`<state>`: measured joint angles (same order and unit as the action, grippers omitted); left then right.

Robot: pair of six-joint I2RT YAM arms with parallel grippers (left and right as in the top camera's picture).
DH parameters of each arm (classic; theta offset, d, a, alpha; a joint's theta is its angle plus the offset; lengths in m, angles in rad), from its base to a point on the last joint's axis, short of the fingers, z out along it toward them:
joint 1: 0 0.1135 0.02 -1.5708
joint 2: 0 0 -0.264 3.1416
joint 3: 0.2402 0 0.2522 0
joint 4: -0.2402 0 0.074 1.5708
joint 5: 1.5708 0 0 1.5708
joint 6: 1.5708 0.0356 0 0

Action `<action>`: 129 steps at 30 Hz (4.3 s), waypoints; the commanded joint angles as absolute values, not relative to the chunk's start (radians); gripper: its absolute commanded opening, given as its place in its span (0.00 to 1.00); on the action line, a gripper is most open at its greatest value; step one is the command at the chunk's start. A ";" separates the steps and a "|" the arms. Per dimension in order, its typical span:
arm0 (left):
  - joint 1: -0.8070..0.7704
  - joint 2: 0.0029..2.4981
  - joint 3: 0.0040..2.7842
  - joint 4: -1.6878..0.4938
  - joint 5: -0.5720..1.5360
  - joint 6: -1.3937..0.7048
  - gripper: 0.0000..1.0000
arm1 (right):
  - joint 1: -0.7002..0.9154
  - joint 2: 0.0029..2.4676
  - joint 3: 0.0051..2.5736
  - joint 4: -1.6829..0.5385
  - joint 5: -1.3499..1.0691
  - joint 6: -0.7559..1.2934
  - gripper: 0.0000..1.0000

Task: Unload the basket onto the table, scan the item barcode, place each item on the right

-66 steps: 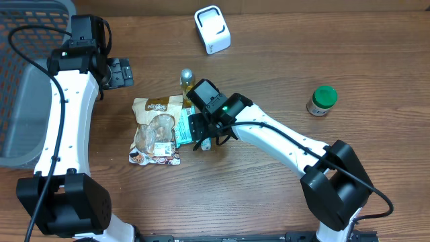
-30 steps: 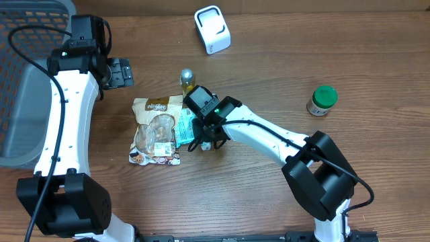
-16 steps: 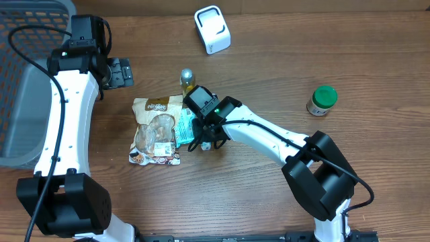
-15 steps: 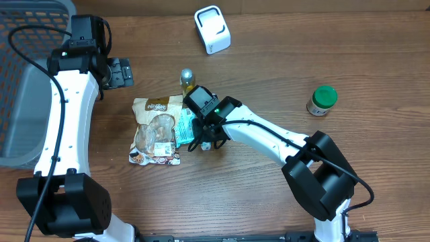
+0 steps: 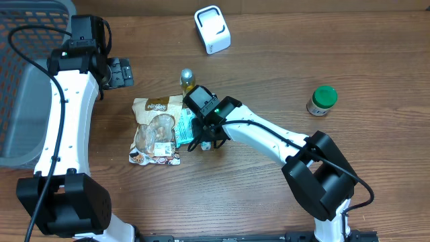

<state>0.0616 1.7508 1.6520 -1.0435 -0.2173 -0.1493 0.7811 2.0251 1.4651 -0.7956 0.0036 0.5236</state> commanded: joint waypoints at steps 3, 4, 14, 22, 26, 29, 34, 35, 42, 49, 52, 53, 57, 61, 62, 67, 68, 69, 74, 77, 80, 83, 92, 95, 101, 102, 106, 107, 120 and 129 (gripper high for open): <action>0.072 1.739 1.673 -1.042 -0.216 -0.134 1.00 | 0.791 2.026 1.459 -0.794 -0.001 0.528 0.54; 0.072 1.739 1.673 -1.042 -0.216 -0.134 0.99 | 0.791 2.026 1.459 -0.795 -0.001 0.528 0.53; 0.072 1.739 1.673 -1.042 -0.216 -0.134 1.00 | 0.791 2.026 1.459 -0.797 -0.002 0.528 0.33; 0.072 1.739 1.673 -1.042 -0.216 -0.134 1.00 | 0.791 2.026 1.459 -0.797 -0.002 0.528 0.22; 0.072 1.739 1.673 -1.042 -0.216 -0.134 1.00 | 0.791 2.026 1.459 -0.797 -0.001 0.528 0.22; 0.072 1.739 1.673 -1.042 -0.216 -0.134 1.00 | 0.791 2.026 1.459 -0.797 -0.001 0.528 0.21; 0.072 1.739 1.673 -1.042 -0.216 -0.134 1.00 | 0.791 2.026 1.459 -0.797 -0.001 0.528 0.13; 0.072 1.739 1.673 -1.042 -0.216 -0.134 1.00 | 0.791 2.026 1.459 -0.797 -0.001 0.528 0.11; 0.072 1.739 1.673 -1.042 -0.216 -0.134 0.99 | 0.777 2.025 1.462 -0.803 -0.001 0.528 0.04; 0.072 1.739 1.673 -1.042 -0.216 -0.134 1.00 | 0.735 2.003 1.462 -0.846 0.007 0.524 0.04; 0.072 1.739 1.673 -1.042 -0.216 -0.134 1.00 | 0.710 1.968 1.462 -0.885 0.064 0.524 0.04; 0.072 1.739 1.673 -1.042 -0.216 -0.134 1.00 | 0.706 1.959 1.462 -0.894 0.080 0.524 0.04; 0.072 1.739 1.673 -1.042 -0.216 -0.134 1.00 | 0.689 1.906 1.462 -0.942 0.176 0.516 0.04; 0.072 1.739 1.673 -1.042 -0.216 -0.134 1.00 | 0.689 1.902 1.461 -0.960 0.209 0.516 0.04; 0.072 1.739 1.673 -1.042 -0.216 -0.134 1.00 | 0.689 1.902 1.461 -0.960 0.209 0.516 0.04; 0.072 1.739 1.673 -1.042 -0.216 -0.134 1.00 | 0.689 1.902 1.460 -0.957 0.209 0.516 0.04; 0.072 1.739 1.673 -1.042 -0.216 -0.134 1.00 | 0.689 1.902 1.460 -0.957 0.209 0.516 0.04; 0.072 1.739 1.673 -1.042 -0.216 -0.134 0.99 | 0.689 1.902 1.460 -0.957 0.209 0.516 0.04; 0.072 1.739 1.673 -1.042 -0.216 -0.134 1.00 | 0.689 1.902 1.460 -0.970 0.240 0.516 0.04; 0.072 1.739 1.673 -1.042 -0.216 -0.134 1.00 | 0.689 1.904 1.460 -0.976 0.254 0.516 0.04; 0.072 1.739 1.673 -1.042 -0.216 -0.134 0.99 | 0.689 1.909 1.460 -0.975 0.254 0.517 0.04; 0.072 1.739 1.673 -1.042 -0.216 -0.134 1.00 | 0.689 1.921 1.459 -0.975 0.254 0.524 0.04; 0.072 1.739 1.673 -1.042 -0.216 -0.134 1.00 | 0.689 1.949 1.459 -0.968 0.253 0.525 0.07; 0.072 1.739 1.673 -1.042 -0.216 -0.134 1.00 | 0.689 1.949 1.459 -0.968 0.253 0.525 0.09; 0.072 1.739 1.673 -1.042 -0.216 -0.134 0.99 | 0.689 1.950 1.459 -0.967 0.253 0.529 0.10; 0.072 1.739 1.673 -1.042 -0.216 -0.134 0.99 | 0.689 1.951 1.459 -0.966 0.253 0.529 0.10; 0.072 1.739 1.673 -1.042 -0.216 -0.134 0.99 | 0.689 1.962 1.459 -0.963 0.249 0.529 0.10; 0.072 1.739 1.673 -1.042 -0.216 -0.134 0.99 | 0.689 1.966 1.459 -0.963 0.249 0.529 0.10; 0.072 1.739 1.673 -1.042 -0.216 -0.134 1.00 | 0.689 2.002 1.459 -0.951 0.231 0.528 0.19; 0.072 1.739 1.673 -1.042 -0.216 -0.134 0.99 | 0.689 2.002 1.459 -0.943 0.231 0.529 0.52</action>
